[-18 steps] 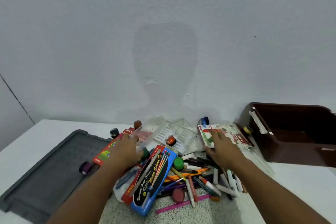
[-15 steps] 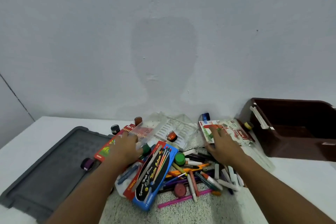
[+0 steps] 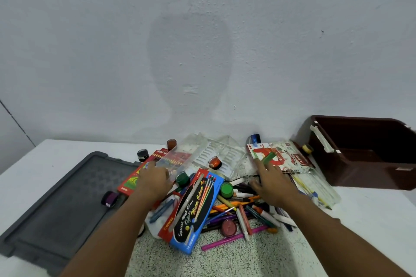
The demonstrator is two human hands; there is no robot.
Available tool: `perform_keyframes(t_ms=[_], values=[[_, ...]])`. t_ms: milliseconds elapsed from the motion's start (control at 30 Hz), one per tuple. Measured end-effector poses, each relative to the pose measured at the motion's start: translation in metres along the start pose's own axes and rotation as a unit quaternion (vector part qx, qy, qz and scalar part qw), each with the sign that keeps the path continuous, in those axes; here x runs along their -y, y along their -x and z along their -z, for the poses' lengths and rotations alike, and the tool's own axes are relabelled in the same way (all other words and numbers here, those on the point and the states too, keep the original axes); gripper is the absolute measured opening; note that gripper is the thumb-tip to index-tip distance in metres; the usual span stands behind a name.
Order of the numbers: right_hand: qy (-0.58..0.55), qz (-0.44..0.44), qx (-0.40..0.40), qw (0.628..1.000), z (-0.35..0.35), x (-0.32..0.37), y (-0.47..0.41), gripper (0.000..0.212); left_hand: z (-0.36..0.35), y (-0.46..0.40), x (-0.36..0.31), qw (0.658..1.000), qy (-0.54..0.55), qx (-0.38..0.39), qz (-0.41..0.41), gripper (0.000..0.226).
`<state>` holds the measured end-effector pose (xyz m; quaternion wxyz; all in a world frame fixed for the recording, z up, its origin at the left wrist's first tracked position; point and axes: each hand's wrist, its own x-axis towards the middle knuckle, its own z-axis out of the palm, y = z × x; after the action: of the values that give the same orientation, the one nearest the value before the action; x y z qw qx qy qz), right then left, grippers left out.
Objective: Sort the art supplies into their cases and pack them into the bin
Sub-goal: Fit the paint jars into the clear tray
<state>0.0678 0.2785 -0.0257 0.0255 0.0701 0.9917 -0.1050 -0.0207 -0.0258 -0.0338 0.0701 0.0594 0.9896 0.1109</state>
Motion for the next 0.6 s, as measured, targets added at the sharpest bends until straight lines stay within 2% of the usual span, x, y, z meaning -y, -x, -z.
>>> perform_keyframes(t_ms=[367,600], values=[[-0.012,0.005,-0.013,1.000,-0.002,0.024,0.010,0.064,0.004,0.009,0.016,0.986,0.116,-0.121,-0.025,0.015],[-0.029,0.015,-0.028,0.999,-0.002,0.039,0.014,0.063,0.017,0.016,0.020,0.962,0.177,-0.180,-0.104,0.013]])
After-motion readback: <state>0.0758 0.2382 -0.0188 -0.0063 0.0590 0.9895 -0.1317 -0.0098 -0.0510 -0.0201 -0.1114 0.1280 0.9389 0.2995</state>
